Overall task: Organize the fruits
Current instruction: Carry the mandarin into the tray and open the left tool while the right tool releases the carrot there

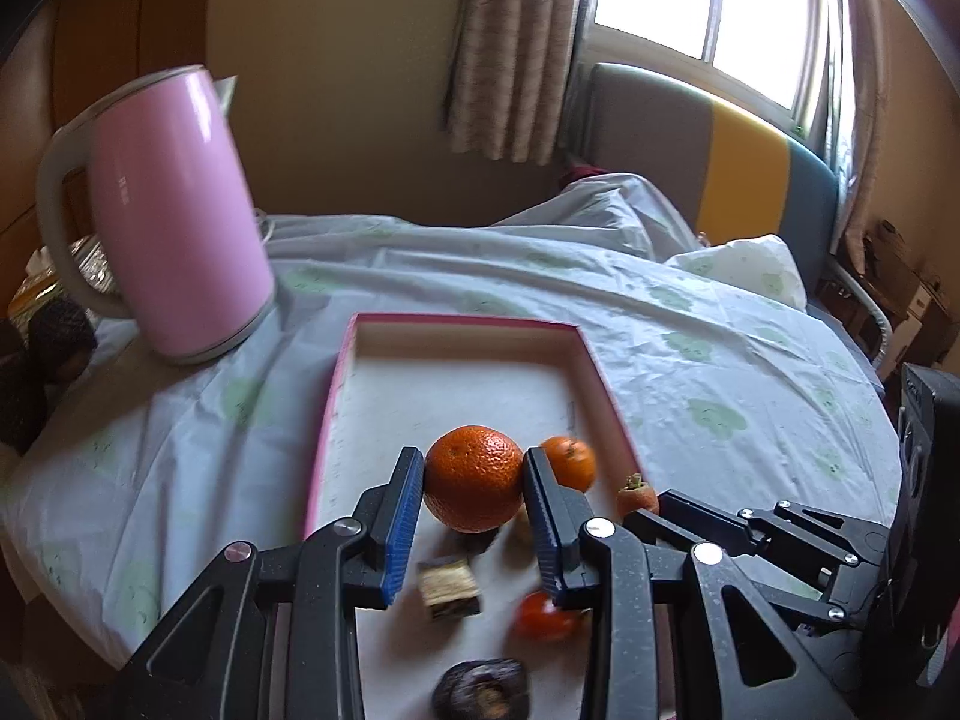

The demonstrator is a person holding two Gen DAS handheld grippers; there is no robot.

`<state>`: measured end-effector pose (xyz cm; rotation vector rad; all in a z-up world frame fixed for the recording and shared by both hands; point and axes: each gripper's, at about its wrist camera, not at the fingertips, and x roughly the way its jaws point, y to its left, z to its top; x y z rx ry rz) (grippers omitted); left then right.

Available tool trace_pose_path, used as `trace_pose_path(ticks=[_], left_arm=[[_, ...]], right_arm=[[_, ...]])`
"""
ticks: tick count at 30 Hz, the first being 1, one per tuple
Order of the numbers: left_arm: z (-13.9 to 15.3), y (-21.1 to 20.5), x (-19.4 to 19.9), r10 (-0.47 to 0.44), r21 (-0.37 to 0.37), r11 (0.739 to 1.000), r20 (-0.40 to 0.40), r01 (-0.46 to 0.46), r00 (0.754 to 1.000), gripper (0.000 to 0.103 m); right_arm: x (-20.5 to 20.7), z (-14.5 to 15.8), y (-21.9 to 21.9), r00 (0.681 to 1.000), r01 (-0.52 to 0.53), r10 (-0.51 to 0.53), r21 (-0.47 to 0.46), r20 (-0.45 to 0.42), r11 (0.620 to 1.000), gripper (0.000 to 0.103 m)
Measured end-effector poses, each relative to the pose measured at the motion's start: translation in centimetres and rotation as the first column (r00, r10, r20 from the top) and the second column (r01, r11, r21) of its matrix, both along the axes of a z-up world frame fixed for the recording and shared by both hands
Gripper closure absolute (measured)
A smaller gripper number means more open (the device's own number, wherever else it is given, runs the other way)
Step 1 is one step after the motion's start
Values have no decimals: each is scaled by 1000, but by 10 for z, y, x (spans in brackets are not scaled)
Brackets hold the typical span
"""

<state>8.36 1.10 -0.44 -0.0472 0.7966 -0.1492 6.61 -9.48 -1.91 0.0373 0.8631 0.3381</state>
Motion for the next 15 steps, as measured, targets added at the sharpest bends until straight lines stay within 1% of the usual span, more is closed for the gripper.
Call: trace_pose_path(ticks=[6,11,15], left_arm=[[-13,22,-4,53,-8,999,-22,-53,998,68],[-20,28,-7,62,-9,998,-30,-62,998,68],[-25,31,-8,64,-10,998,-48,-64,997,68]], right_arm=[[1,-7,27,998,-53,52,-27,-19,998,83],[2,-11,40,997,-75,74,-48,-25,996,83],[4,-11,45,997,-74,73,-56,-24,996,83]])
